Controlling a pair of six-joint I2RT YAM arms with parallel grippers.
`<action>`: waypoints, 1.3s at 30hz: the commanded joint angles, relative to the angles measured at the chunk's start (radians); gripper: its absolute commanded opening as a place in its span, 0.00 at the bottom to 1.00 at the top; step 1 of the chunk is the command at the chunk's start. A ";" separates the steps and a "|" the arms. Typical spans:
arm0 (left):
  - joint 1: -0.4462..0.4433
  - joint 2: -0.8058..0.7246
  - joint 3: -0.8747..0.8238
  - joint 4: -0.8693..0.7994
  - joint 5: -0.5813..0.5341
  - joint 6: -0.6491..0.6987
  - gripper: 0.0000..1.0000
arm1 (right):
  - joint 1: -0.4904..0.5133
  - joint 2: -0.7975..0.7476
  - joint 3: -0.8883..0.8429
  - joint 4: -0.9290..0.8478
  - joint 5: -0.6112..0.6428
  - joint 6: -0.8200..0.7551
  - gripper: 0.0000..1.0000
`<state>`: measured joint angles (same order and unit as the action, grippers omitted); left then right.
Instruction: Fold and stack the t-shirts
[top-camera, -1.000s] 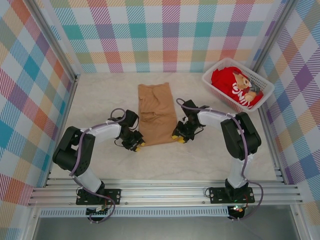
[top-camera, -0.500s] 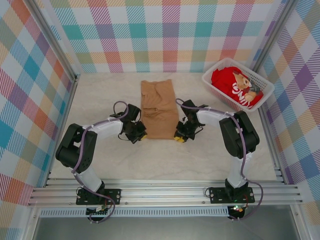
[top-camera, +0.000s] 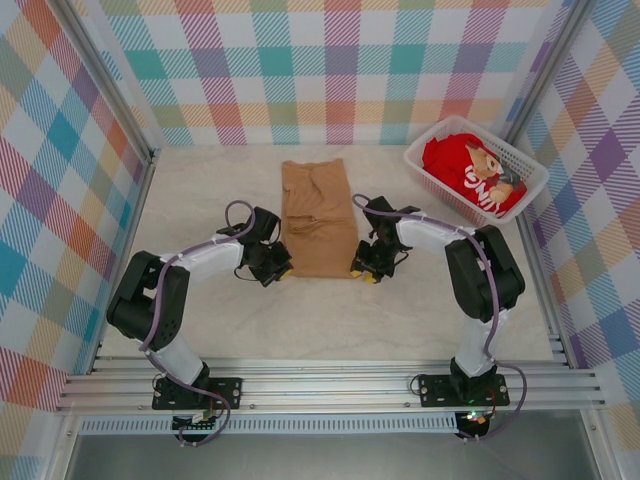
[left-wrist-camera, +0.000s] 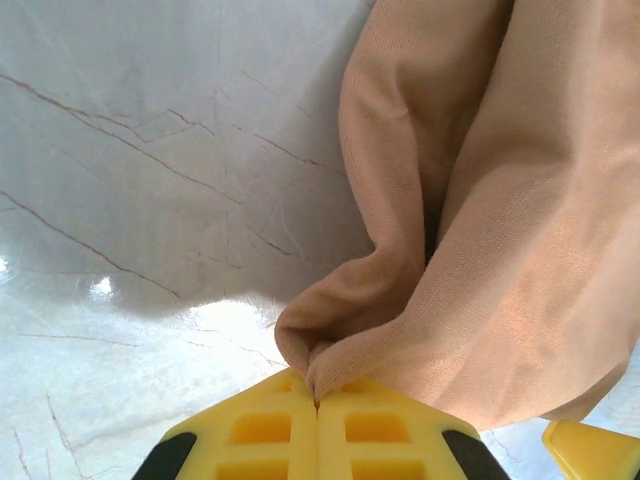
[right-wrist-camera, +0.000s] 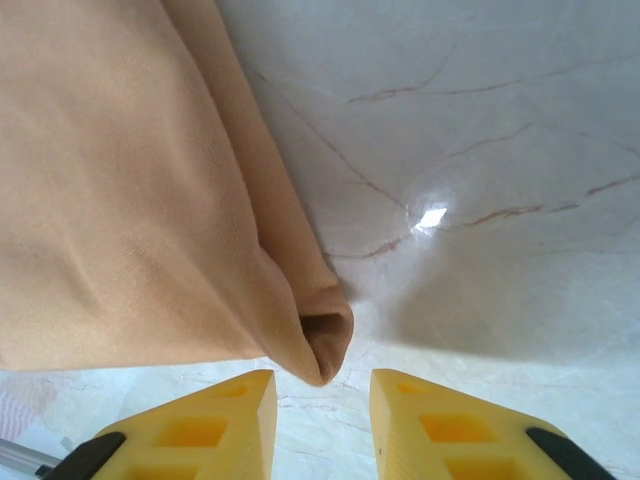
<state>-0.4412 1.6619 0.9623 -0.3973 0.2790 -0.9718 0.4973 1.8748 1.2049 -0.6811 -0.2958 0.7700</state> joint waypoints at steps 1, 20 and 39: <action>-0.003 -0.017 0.002 -0.026 0.002 0.019 0.00 | 0.005 0.046 0.037 0.000 -0.009 -0.005 0.30; 0.006 -0.104 0.193 -0.164 -0.057 0.083 0.00 | 0.015 -0.056 0.231 -0.087 0.126 -0.076 0.00; -0.084 -0.398 -0.245 -0.194 0.089 -0.015 0.00 | 0.098 -0.233 -0.074 -0.156 -0.086 -0.052 0.00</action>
<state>-0.5003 1.3361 0.7395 -0.5289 0.3164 -0.9634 0.5865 1.6886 1.1549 -0.7666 -0.3141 0.7319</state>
